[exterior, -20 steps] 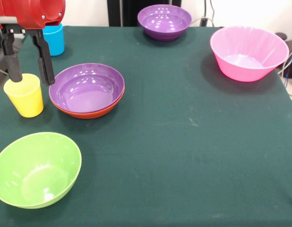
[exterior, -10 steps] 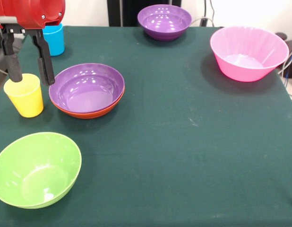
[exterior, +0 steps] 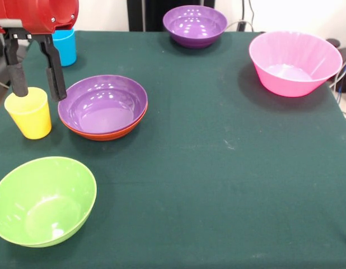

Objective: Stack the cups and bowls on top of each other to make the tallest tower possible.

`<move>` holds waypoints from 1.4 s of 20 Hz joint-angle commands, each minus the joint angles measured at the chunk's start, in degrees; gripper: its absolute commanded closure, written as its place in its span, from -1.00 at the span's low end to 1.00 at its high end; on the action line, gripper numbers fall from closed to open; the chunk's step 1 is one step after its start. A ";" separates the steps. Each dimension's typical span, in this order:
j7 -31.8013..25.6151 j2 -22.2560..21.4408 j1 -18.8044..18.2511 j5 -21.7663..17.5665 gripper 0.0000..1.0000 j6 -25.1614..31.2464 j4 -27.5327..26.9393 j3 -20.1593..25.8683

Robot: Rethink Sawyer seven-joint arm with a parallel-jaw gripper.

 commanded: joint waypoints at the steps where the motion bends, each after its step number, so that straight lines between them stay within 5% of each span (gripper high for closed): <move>1: -7.40 0.49 0.87 -2.27 -1.00 1.51 6.93 0.70; 12: -2.89 -3.07 1.93 -1.63 -1.00 0.38 10.74 -0.64; 28: -5.54 -2.41 1.00 -2.43 -1.00 -0.80 10.45 0.69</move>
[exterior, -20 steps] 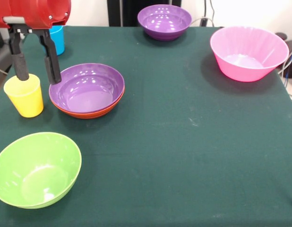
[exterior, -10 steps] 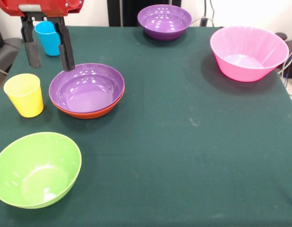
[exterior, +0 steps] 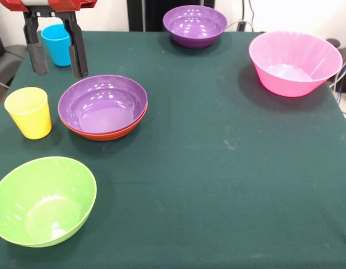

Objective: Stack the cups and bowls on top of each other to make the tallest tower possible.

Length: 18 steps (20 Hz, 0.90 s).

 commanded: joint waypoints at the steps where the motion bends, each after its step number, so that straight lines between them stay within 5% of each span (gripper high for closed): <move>1: -5.26 1.59 1.18 -2.62 -1.00 -1.29 5.19 0.59; 18: -5.59 2.10 0.94 -3.44 -1.00 -0.69 4.33 -0.47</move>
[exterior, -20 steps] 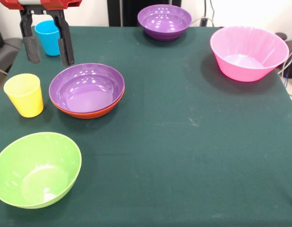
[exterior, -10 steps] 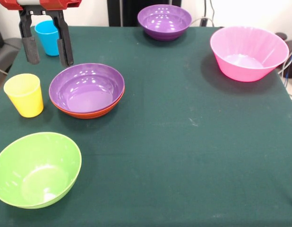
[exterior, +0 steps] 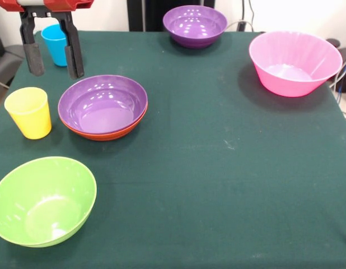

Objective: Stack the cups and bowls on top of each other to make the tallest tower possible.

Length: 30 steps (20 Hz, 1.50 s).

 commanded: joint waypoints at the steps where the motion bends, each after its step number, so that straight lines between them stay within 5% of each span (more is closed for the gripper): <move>1: -5.86 2.75 1.12 -3.47 -1.00 -0.03 3.66 -0.33; 6: -9.34 6.70 2.31 -3.00 -1.00 7.24 -4.53 0.51; 14: -8.62 12.00 5.35 -3.07 -1.00 11.19 -13.04 -0.01; 30: -6.86 18.70 9.44 -3.49 -1.00 9.16 -21.07 -1.07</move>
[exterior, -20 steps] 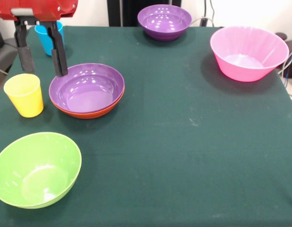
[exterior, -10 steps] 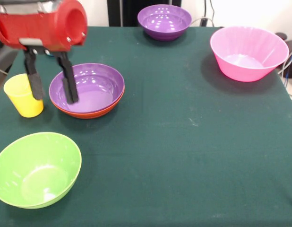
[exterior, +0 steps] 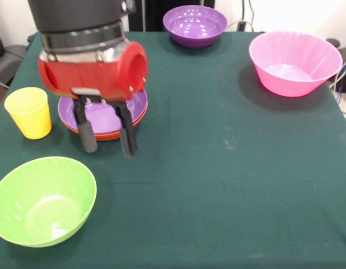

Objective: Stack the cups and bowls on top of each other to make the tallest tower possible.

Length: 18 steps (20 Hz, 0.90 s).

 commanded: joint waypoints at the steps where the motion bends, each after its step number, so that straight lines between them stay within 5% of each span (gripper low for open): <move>1: -7.71 6.21 2.18 -3.44 -1.00 4.70 -6.12 -0.63; 18: -15.50 15.00 1.74 -2.99 -1.00 4.03 -15.41 2.92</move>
